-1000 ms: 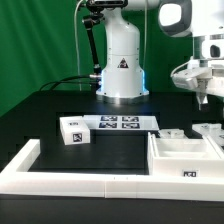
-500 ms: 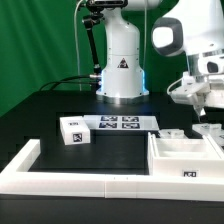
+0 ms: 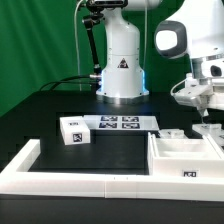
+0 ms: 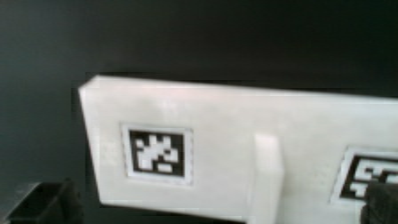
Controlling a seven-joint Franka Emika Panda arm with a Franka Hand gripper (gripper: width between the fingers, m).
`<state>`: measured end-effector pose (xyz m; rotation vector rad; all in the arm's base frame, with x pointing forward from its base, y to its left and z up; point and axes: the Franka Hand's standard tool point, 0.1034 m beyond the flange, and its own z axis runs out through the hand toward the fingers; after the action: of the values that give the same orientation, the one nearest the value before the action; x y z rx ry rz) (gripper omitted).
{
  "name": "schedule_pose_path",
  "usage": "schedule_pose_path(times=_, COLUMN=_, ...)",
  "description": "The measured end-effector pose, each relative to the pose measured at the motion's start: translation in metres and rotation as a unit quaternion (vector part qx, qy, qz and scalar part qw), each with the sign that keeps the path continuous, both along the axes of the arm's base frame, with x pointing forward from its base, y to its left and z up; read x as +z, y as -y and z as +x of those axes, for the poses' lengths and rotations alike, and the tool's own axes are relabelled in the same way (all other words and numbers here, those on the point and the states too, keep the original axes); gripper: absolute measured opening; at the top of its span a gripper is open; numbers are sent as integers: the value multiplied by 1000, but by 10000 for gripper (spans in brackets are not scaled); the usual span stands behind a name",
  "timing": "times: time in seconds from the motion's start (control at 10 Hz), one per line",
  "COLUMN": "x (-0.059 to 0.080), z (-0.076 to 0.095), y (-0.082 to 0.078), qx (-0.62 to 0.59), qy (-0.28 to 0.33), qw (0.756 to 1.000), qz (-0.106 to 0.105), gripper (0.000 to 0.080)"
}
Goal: Assemble cabinet
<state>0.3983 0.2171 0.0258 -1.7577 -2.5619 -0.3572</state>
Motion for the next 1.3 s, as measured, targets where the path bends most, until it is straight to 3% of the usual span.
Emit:
schedule_pose_path(times=0.2, x=0, z=-2, y=-4, qx=0, qy=-1, qw=1000, qz=1, gripper=797)
schedule_pose_path(times=0.4, x=-5, z=-4, y=0, qx=-4, qy=-7, qw=1000, qz=-1, gripper=548)
schedule_pose_path(times=0.5, x=-8, z=-5, y=2, qx=-6, qy=-11, qw=1000, qz=-2, gripper=374)
schedule_pose_path(times=0.6, x=-9, z=-5, y=4, qx=-8, qy=-12, qw=1000, qz=-2, gripper=374)
schedule_pose_path(times=0.7, x=-12, z=-7, y=7, qx=-10, qy=-16, qw=1000, qz=-3, gripper=191)
schedule_pose_path(times=0.8, x=-14, z=-7, y=8, qx=-13, qy=-17, qw=1000, qz=-1, gripper=78)
schedule_pose_path(times=1.3, x=-10, z=-3, y=10, qx=-20, qy=-15, qw=1000, qz=-2, gripper=78)
